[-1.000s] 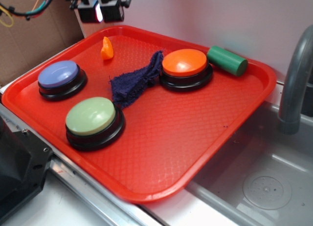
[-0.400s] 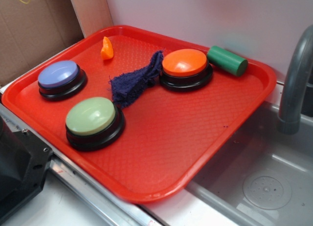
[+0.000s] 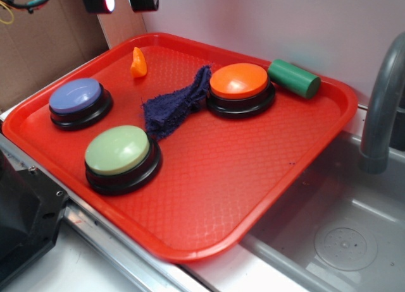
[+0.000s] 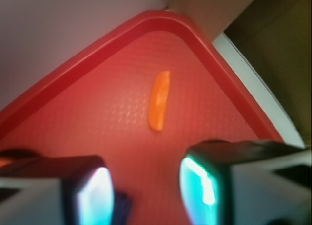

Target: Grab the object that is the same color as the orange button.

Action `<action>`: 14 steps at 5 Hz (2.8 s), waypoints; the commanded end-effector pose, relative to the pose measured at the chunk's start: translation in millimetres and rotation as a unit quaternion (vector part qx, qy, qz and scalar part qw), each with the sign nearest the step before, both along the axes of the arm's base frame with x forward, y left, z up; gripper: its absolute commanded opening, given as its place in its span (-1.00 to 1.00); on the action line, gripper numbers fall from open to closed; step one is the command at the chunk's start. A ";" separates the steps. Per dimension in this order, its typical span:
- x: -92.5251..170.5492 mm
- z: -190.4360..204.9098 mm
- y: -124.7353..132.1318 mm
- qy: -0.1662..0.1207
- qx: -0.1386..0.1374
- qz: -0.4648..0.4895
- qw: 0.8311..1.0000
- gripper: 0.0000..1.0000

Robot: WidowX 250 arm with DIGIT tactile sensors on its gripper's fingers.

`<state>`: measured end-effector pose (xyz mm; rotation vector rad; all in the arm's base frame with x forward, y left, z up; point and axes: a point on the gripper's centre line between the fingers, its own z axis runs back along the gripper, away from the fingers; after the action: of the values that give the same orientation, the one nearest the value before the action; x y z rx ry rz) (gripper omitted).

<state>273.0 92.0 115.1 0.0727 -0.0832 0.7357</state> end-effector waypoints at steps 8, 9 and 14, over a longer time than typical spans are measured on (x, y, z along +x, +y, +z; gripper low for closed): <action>-3.9 -52.6 12.9 -0.039 -0.035 0.025 0.998 -1.00; -1.8 -4.1 -22.7 -0.090 0.000 -0.074 0.993 -1.00; -61.0 84.4 -86.2 -0.053 -0.046 -0.250 0.966 -1.00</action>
<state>236.7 -18.1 185.3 -0.0642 -0.1111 0.2349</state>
